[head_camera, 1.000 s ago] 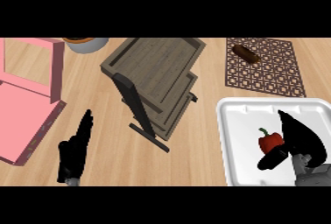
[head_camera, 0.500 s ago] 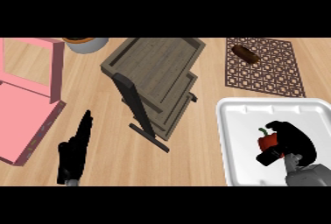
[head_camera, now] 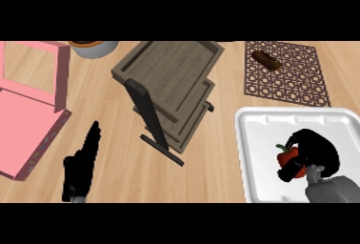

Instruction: Pick the bell pepper from the tray and place it in the tiered basket

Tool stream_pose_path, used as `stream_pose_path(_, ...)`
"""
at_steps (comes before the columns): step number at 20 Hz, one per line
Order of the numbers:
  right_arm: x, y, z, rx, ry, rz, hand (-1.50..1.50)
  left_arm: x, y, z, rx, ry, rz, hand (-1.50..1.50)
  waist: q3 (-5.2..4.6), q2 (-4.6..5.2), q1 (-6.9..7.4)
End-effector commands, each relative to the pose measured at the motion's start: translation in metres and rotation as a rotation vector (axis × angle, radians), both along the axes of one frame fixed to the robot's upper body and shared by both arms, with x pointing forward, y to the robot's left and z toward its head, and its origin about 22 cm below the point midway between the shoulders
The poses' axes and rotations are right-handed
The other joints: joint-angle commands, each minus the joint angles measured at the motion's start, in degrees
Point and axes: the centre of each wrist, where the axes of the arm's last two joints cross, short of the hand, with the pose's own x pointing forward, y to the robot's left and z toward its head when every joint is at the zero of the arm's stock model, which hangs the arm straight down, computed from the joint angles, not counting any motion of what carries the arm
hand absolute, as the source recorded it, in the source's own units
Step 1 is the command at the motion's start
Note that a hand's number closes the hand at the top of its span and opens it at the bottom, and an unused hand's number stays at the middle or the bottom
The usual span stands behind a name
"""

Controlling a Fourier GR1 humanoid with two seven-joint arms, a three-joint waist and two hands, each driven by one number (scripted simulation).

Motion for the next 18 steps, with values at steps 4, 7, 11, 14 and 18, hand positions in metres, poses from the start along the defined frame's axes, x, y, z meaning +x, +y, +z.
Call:
stream_pose_path(4,-0.047,0.097,0.057,0.02,-0.063,0.227,1.5,-0.012,0.014,-0.014,0.004,0.062,0.034,0.0,0.01,-0.03,-1.07)
stream_pose_path(7,-0.08,0.124,0.092,0.053,-0.11,0.326,1.5,-0.004,0.018,-0.008,0.008,0.053,0.042,0.0,-0.09,-0.31,-1.98)
stream_pose_path(11,-0.114,0.125,0.133,0.118,-0.225,0.244,1.5,-0.012,0.01,-0.013,-0.012,0.06,0.042,0.0,-0.02,-0.16,-2.0)
stream_pose_path(14,-0.128,0.117,0.163,0.22,-0.382,0.187,1.5,-0.009,0.012,-0.008,-0.015,0.073,0.033,0.0,-0.1,-0.27,-2.44)
stream_pose_path(18,-0.143,0.11,0.186,0.306,-0.57,0.122,1.5,-0.016,0.0,-0.014,0.003,0.079,0.048,0.0,-0.15,-0.57,-3.07)
